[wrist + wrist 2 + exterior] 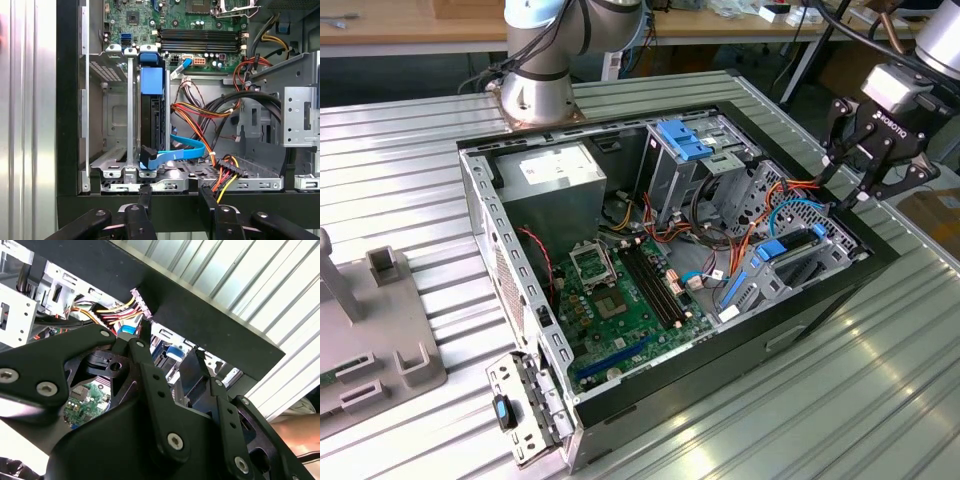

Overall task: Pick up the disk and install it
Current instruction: 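Insert the first disk wire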

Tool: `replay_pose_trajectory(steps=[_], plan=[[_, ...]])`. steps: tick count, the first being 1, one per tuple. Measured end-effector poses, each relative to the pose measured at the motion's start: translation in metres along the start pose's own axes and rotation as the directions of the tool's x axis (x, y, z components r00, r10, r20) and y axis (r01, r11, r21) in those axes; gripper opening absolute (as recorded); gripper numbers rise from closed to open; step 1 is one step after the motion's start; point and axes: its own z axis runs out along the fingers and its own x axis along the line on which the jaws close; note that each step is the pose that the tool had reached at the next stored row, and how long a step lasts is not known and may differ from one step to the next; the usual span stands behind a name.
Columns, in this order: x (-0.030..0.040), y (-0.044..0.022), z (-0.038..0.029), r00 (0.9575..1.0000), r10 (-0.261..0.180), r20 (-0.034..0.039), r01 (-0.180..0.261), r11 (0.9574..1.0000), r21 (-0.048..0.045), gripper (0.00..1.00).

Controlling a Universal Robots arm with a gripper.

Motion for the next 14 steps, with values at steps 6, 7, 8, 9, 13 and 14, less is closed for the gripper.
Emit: replay_pose_trajectory(steps=[6,7,8,9,13,14], plan=[[0.0,-0.0001,0.0,1.0,0.0,0.0,0.0,1.0,0.0,0.5],[0.0,-0.0003,0.0,1.0,0.0,0.0001,0.0,1.0,0.0,0.5],[-0.0002,-0.0016,0.0,1.0,-0.001,0.0,0.001,1.0,0.0,0.5],[-0.0002,-0.003,0.0,1.0,-0.002,0.0,0.002,1.0,-0.0001,0.5],[-0.0004,-0.0087,-0.0001,0.9998,-0.02,-0.0002,0.02,0.9998,-0.0008,0.5],[-0.0003,-0.0088,0.0001,0.9988,-0.049,-0.0006,0.049,0.9988,-0.002,0.5]])
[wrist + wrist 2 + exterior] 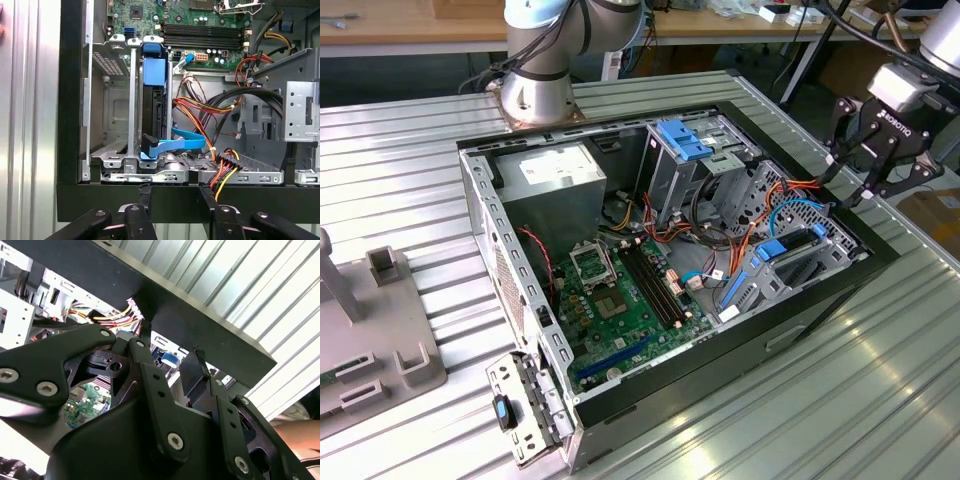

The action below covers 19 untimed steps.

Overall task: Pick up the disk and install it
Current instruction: 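Insert the first disk wire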

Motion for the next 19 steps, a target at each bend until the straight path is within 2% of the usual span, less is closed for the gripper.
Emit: replay_pose_trajectory(steps=[1,3,4,5,7,8,10,11,13,14,19], plan=[[0.0,0.0,0.0001,0.9992,-0.04,-0.0006,0.04,0.9992,-0.0017,0.5],[0.0,0.0,0.0004,0.994,-0.109,-0.0013,0.109,0.994,-0.0046,0.5],[0.0,0.0,0.0004,0.9919,-0.127,-0.0014,0.127,0.9919,-0.0054,0.5],[0.0,0.0,0.0005,0.9866,-0.163,-0.0017,0.163,0.9865,-0.0069,0.5],[0.0,0.0,0.0005,0.98,-0.199,-0.0019,0.199,0.98,-0.0085,0.5],[0.0,0.0,0.0005,0.974,-0.226,-0.0019,0.226,0.974,-0.0097,0.5],[0.0,0.0,0.0006,0.9653,-0.261,-0.002,0.261,0.9653,-0.0112,0.5],[0.0,0.0,0.0005,0.9585,-0.285,-0.0021,0.285,0.9585,-0.0123,0.5],[0.0,0.0,0.0005,0.9492,-0.315,-0.002,0.315,0.9491,-0.0137,0.5],[0.0,0.0,0.0005,0.9425,-0.334,-0.0021,0.334,0.9425,-0.0145,0.5],[0.0,0.0,0.0005,0.9424,-0.334,-0.0021,0.334,0.9423,-0.0146,0.5]])
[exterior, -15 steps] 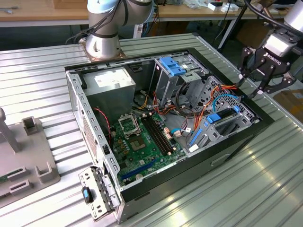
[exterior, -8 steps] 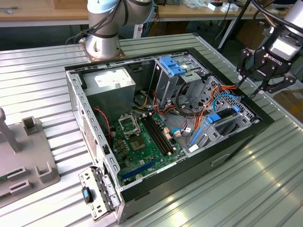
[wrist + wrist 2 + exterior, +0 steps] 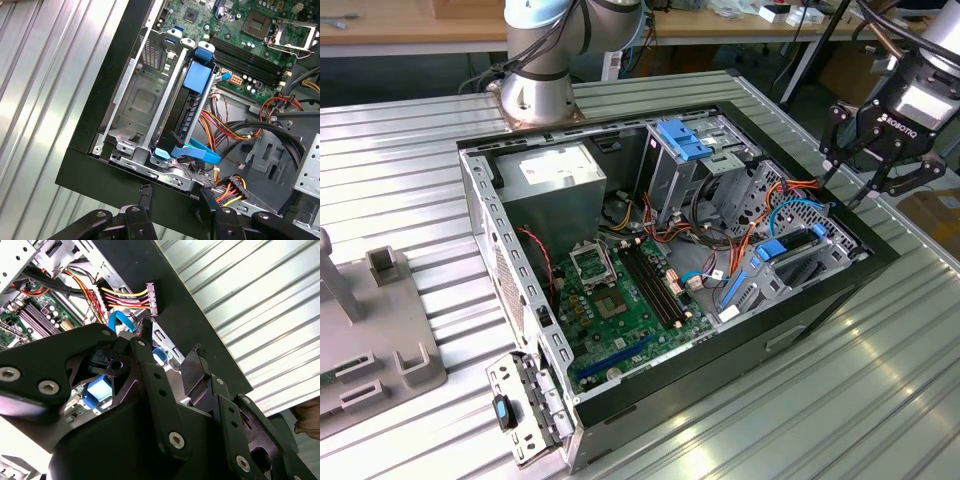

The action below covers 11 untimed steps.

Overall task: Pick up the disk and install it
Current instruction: 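Insert the first disk wire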

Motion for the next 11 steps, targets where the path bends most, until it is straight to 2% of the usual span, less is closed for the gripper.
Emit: replay_pose_trajectory(steps=[1,3,4,5,7,8,11], plan=[[0.0,0.0,0.0,1.0,-0.006,-0.0001,0.006,1.0,-0.0002,0.5],[0.0,0.0,0.0,0.9986,-0.053,-0.0006,0.053,0.9986,-0.0022,0.5],[0.0,0.0,0.0,0.9957,-0.093,-0.001,0.093,0.9957,-0.0039,0.5],[0.0,0.0,0.0,0.991,-0.134,-0.0014,0.134,0.991,-0.0056,0.5],[0.0,0.0,0.0001,0.9827,-0.185,-0.0017,0.185,0.9827,-0.0078,0.5],[0.0,0.0,0.0,0.9792,-0.203,-0.0019,0.203,0.9792,-0.0086,0.5],[0.0,0.0,0.0,0.9784,-0.207,-0.0019,0.207,0.9784,-0.0088,0.5]])
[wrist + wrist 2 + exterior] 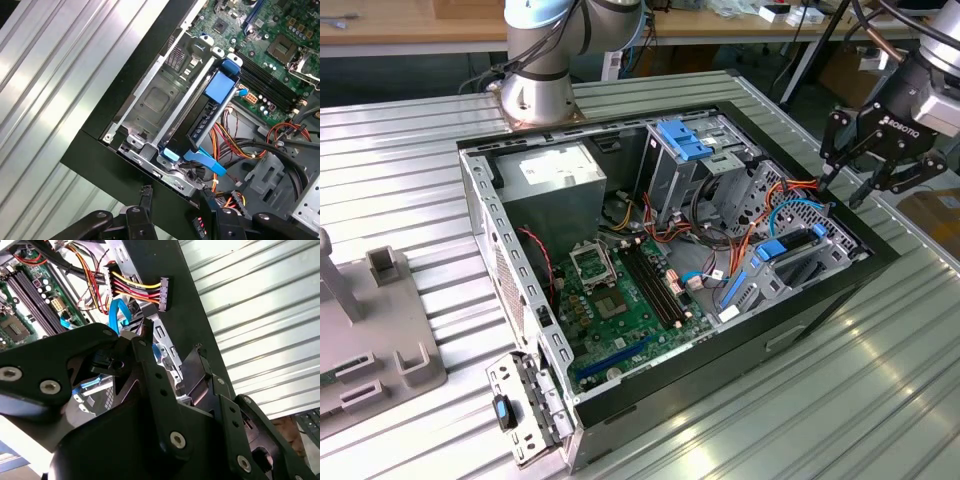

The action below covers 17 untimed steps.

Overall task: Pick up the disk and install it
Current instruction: 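Insert the first disk wire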

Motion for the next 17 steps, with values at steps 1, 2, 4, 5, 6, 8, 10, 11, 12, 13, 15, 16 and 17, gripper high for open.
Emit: replay_pose_trajectory(steps=[1,2,4,5,6,8,10,11,12,13,15,16,17], plan=[[0.0,0.0,0.0,1.0,-0.003,0.0,0.003,1.0,-0.0002,0.5],[0.0,0.0,0.0001,0.9995,-0.032,-0.0003,0.032,0.9995,-0.0013,0.5],[0.0,0.0,0.0001,0.9973,-0.074,-0.0008,0.074,0.9973,-0.003,0.5],[0.0,0.0,0.0001,0.9957,-0.092,-0.001,0.092,0.9957,-0.0038,0.5],[0.0,0.0,0.0001,0.9938,-0.111,-0.0012,0.111,0.9938,-0.0047,0.5],[0.0,0.0,0.0001,0.9889,-0.149,-0.0015,0.149,0.9889,-0.0062,0.5],[0.0,0.0,0.0001,0.981,-0.194,-0.0018,0.194,0.981,-0.0082,0.5],[0.0,0.0,0.0001,0.9772,-0.212,-0.0019,0.212,0.9772,-0.009,0.5],[0.0,0.0,0.0001,0.9693,-0.246,-0.0019,0.246,0.9693,-0.0105,0.5],[0.0,0.0,0.0001,0.964,-0.266,-0.002,0.266,0.964,-0.0114,0.5],[0.0,0.0,0.0001,0.9483,-0.317,-0.002,0.317,0.9482,-0.0136,0.5],[0.0,0.0,0.0001,0.9342,-0.357,-0.0019,0.357,0.9341,-0.0154,0.5],[0.0,0.0,0.0001,0.9243,-0.382,-0.0019,0.382,0.9242,-0.0166,0.5]])
